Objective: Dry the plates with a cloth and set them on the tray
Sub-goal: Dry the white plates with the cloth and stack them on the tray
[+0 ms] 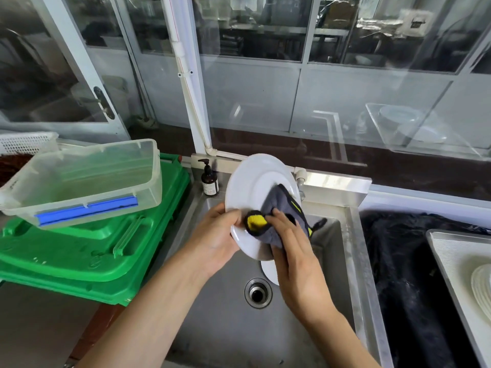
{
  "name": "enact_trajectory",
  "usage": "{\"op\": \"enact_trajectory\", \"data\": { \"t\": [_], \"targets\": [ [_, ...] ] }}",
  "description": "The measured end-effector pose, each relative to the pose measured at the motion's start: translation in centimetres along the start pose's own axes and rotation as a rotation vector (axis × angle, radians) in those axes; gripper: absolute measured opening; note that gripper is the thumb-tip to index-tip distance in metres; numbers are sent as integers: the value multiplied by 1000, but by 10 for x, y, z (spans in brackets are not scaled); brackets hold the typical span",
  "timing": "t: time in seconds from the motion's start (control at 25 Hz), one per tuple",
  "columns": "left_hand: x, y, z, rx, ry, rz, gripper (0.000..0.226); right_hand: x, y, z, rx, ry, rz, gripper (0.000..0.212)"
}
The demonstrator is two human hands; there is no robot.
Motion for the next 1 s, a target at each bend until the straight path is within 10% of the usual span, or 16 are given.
{"op": "enact_trajectory", "data": {
  "t": [0.56, 0.76, 1.0],
  "targets": [
    [-8, 7, 10, 81, -21, 81, 39, 30, -6, 14, 53, 47, -114, 45],
    [-8, 10, 16, 132, 52, 32, 30, 70, -13, 53, -335, -369, 26, 47],
    [-9, -4, 19, 154, -52, 78, 33, 85, -46, -6, -75, 29, -112, 33]
  ]
}}
Point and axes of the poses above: each hand's wrist, its own x-axis towards the middle knuckle, its own y-axis out of the palm, z = x × y, the point moved 5 cm from there along x, towards the middle knuckle, and after that the axes turned 2 degrees about z, right-handed, at the moved point
